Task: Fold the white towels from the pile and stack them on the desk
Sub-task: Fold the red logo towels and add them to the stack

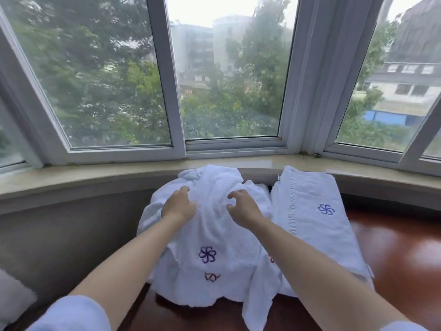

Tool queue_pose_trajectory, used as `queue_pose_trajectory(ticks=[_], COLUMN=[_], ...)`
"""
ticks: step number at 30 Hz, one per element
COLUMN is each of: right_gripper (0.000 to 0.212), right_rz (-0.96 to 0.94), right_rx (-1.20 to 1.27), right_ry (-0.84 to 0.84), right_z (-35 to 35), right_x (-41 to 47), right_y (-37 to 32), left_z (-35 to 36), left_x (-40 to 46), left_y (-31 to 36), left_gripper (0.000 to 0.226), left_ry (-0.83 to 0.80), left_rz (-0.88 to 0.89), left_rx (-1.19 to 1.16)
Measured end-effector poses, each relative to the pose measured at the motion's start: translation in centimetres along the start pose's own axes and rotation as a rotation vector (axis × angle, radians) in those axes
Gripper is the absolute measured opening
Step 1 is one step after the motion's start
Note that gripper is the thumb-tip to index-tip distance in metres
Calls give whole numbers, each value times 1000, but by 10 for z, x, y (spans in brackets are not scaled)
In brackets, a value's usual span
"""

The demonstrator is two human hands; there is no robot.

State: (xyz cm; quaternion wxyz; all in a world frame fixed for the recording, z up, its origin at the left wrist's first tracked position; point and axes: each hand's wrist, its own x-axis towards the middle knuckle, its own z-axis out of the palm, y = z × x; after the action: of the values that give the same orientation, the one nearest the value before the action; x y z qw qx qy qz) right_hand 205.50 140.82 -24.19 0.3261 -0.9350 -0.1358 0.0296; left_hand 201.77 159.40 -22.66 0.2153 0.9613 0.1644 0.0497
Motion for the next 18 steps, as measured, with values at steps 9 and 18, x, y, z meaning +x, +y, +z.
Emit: queue_pose_trajectory(ticks=[9, 18], right_gripper=[64, 36], right_rz=[136, 353], right_rx=[33, -158], right_ry=[69, -10], right_z=[31, 26], right_x=[6, 10], right_y=[6, 8], left_z=[14, -9], left_x=[23, 15], left_y=[-12, 35], left_gripper=[18, 25], left_ry=[-11, -180], left_rz=[83, 23], left_rx=[-403, -999])
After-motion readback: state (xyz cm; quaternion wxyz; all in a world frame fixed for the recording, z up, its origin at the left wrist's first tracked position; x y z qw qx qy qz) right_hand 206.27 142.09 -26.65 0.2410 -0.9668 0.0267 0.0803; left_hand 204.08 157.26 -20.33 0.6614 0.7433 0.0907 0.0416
